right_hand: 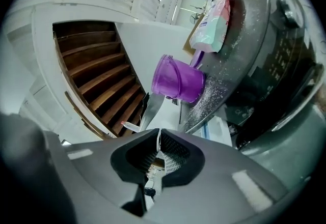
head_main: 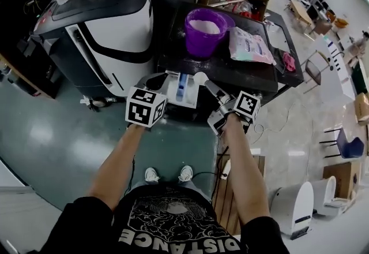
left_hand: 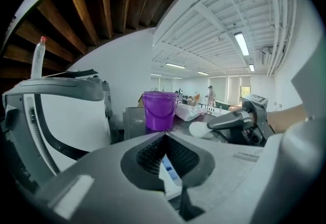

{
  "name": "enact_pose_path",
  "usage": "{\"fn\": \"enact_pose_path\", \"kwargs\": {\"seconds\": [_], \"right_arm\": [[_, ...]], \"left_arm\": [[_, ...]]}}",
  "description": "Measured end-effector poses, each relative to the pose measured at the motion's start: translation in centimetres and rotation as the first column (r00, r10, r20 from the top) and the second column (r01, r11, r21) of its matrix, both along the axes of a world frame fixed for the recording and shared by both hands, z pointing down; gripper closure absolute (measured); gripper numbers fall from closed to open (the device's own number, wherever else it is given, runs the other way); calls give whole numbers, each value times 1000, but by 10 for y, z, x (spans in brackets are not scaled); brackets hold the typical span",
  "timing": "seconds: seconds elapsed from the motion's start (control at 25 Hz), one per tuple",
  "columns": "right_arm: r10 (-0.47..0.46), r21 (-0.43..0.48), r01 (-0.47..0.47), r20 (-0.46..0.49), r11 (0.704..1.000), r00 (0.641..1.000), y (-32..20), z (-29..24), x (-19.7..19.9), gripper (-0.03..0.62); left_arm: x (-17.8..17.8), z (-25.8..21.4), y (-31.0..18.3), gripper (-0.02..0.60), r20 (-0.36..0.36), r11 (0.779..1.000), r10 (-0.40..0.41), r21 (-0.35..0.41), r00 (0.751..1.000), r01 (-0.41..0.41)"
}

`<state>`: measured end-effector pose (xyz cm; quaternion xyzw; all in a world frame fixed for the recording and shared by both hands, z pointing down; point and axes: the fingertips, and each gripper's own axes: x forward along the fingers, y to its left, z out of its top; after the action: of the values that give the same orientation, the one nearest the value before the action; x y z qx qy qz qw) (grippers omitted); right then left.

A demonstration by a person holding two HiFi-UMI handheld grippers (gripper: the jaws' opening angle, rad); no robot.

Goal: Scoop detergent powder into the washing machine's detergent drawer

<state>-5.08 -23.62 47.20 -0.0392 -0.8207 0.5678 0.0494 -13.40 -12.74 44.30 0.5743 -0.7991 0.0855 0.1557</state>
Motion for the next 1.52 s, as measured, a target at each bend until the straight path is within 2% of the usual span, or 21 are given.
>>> {"fn": "enact_pose_path", "kwargs": {"seconds": [0.48,0.8,1.04,1.36,1.52], "right_arm": [[-130,88,134,-49,987,990,-4,32,-11,557],[-191,163,204,-96,965,977,-4,49,-18,559],[-208,179,230,-133,957,969,-7,65,-19,559],[-235,278,286,-204,917,950,-9,82,-24,559],[-252,338,324,-241,883,937,-9,88,-27,559]], "left_arm": [[10,12,-14,577,15,994,-104,-31,995,104],[11,28,-8,577,-9,984,-171,-51,985,170],[14,33,-5,577,-12,977,-205,-56,979,204],[17,44,-1,577,-24,970,-237,-62,971,235],[16,48,3,577,-29,965,-259,-62,965,257]]}}
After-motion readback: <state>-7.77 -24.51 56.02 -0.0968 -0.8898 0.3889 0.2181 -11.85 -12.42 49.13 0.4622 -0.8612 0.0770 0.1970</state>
